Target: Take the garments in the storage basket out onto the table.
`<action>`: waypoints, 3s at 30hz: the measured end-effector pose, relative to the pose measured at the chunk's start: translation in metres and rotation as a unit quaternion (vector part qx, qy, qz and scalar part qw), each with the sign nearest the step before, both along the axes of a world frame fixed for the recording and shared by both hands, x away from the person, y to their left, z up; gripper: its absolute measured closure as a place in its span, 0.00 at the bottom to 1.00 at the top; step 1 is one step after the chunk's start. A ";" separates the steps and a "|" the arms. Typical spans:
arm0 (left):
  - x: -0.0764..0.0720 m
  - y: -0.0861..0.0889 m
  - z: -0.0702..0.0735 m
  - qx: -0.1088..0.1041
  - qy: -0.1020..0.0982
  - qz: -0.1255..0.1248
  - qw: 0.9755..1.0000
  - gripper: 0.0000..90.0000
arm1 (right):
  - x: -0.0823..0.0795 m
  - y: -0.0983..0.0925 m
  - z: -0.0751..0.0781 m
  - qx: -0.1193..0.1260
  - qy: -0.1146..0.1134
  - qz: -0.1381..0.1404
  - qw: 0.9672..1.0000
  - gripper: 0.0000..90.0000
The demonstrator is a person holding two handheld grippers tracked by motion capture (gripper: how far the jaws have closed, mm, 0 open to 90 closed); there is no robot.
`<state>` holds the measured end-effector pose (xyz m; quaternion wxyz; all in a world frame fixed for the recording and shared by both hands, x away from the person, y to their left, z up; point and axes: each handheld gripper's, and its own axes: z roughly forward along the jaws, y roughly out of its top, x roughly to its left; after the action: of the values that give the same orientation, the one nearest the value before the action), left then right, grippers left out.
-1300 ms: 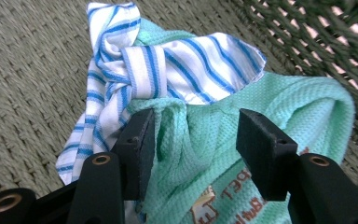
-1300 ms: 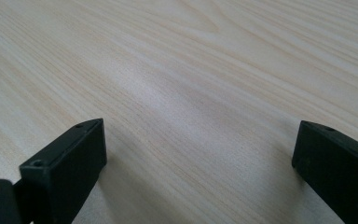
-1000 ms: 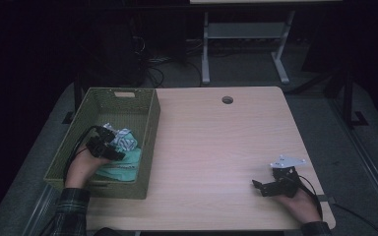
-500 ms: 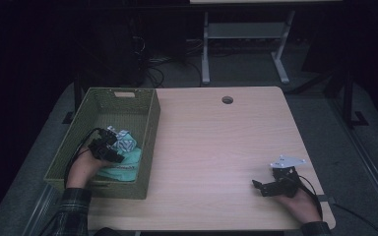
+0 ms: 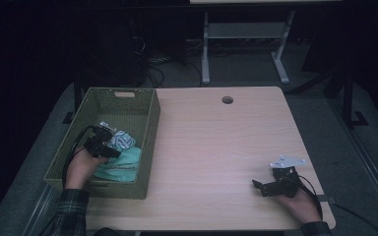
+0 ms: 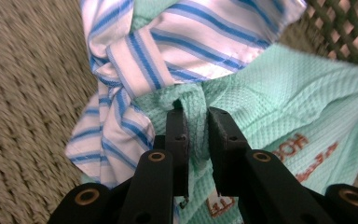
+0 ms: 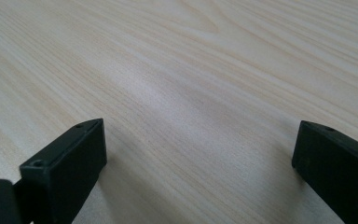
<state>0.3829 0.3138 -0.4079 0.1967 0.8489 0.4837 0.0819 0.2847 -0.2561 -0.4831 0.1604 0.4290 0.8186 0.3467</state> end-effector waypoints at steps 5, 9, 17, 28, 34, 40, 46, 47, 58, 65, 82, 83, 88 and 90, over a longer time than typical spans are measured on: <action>-0.002 0.008 0.012 -0.047 -0.030 0.012 0.998 0.87 | 0.000 0.000 0.000 0.000 0.000 0.000 1.000 0.03; -0.006 0.013 0.022 -0.080 -0.060 0.023 0.995 0.88 | 0.000 0.000 0.000 0.000 0.000 0.000 1.000 0.03; -0.014 0.019 0.041 -0.152 -0.110 0.031 0.982 0.88 | 0.000 0.000 0.000 0.000 0.000 0.000 1.000 0.03; -0.025 0.020 0.067 -0.207 -0.171 0.020 0.963 0.88 | 0.000 0.000 0.000 0.000 0.000 0.001 1.000 0.03; -0.030 0.020 0.080 -0.223 -0.202 0.014 0.953 0.88 | 0.000 0.000 0.000 0.000 0.000 0.000 1.000 0.03; -0.034 0.022 0.097 -0.241 -0.232 0.008 0.942 0.88 | 0.000 0.000 0.000 0.000 0.000 -0.001 1.000 0.03; -0.035 0.022 0.113 -0.253 -0.253 -0.005 0.934 0.89 | 0.000 0.000 0.000 -0.001 -0.001 -0.002 1.000 0.03; -0.035 0.022 0.115 -0.259 -0.257 -0.006 0.931 0.89 | 0.000 0.000 0.000 -0.001 -0.001 -0.002 1.000 0.03; -0.039 0.010 0.144 -0.309 -0.278 -0.044 0.908 0.89 | 0.000 -0.001 0.000 -0.001 -0.001 -0.003 1.000 0.03; -0.041 0.001 0.162 -0.314 -0.295 -0.057 0.901 0.89 | 0.000 -0.001 0.000 -0.002 -0.001 -0.003 1.000 0.03; -0.045 -0.049 0.185 -0.333 -0.298 -0.124 0.886 0.89 | 0.000 -0.001 0.000 -0.002 -0.001 -0.002 1.000 0.03; -0.045 -0.052 0.185 -0.335 -0.297 -0.128 0.885 0.89 | 0.000 -0.001 0.000 -0.001 -0.001 -0.002 1.000 0.03; -0.043 -0.073 0.187 -0.340 -0.291 -0.146 0.882 0.89 | 0.000 -0.001 0.000 -0.001 -0.001 -0.002 1.000 0.03; -0.042 -0.076 0.187 -0.339 -0.290 -0.149 0.882 0.89 | 0.000 -0.001 0.000 -0.001 -0.001 -0.001 1.000 0.03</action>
<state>0.3407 0.2378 -0.2212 0.6139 0.7308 0.2708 0.1252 0.2851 -0.2566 -0.4831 0.1627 0.4294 0.8182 0.3459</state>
